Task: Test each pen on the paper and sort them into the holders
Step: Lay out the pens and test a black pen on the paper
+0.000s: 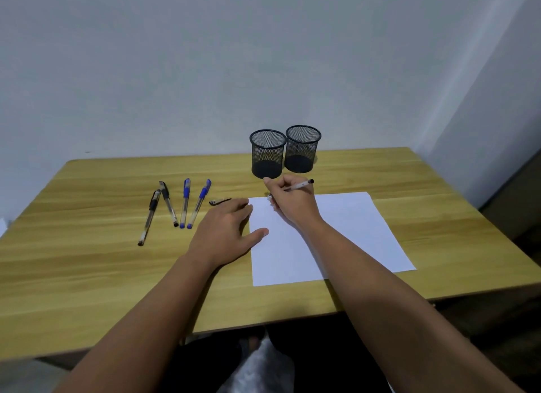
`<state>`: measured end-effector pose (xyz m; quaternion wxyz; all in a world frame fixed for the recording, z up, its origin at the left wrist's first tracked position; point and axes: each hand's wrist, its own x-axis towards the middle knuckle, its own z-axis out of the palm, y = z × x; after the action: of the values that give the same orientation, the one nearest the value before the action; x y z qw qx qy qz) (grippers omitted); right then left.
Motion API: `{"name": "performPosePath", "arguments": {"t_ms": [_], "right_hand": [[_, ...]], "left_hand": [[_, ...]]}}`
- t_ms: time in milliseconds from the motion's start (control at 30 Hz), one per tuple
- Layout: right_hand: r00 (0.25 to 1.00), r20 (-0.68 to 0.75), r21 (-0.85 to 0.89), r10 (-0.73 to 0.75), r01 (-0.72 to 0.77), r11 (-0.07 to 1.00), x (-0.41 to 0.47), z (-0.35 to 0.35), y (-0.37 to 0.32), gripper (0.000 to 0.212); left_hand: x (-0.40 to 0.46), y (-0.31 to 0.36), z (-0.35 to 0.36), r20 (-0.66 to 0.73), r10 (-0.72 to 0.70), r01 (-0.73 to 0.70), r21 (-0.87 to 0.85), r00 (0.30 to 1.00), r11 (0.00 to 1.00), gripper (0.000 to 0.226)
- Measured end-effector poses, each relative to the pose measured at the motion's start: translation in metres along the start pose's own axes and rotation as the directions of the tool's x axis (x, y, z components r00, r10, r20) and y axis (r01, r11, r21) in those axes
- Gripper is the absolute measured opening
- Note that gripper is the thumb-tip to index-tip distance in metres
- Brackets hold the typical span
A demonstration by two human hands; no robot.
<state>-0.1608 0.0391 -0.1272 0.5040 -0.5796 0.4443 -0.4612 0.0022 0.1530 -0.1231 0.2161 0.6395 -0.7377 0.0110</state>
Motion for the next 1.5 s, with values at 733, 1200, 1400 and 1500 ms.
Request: {"name": "performPosePath", "arguments": {"t_ms": [733, 1200, 1400, 1500], "right_hand": [[0.999, 0.005, -0.172, -0.05, 0.05, 0.984, -0.0023, 0.0012, 0.0004, 0.038], [0.998, -0.02, -0.143, -0.051, 0.048, 0.989, -0.0039, 0.0019, -0.0007, 0.039], [0.998, -0.035, -0.174, -0.059, 0.052, 0.983, -0.0037, 0.0012, -0.0011, 0.039], [0.998, -0.022, -0.164, -0.052, 0.048, 0.985, -0.0044, 0.0016, -0.0015, 0.038]], "left_hand": [[-0.0019, 0.0008, -0.0036, 0.027, -0.024, 0.025, -0.049, 0.999, 0.998, 0.074], [-0.0005, 0.0012, -0.0038, 0.043, -0.026, 0.026, -0.017, 0.999, 1.0, 0.073], [-0.0007, 0.0014, -0.0042, 0.048, -0.033, 0.034, -0.02, 0.998, 0.999, 0.074], [-0.0006, 0.0009, -0.0039, 0.052, -0.034, 0.035, -0.018, 0.998, 0.999, 0.075]]}}
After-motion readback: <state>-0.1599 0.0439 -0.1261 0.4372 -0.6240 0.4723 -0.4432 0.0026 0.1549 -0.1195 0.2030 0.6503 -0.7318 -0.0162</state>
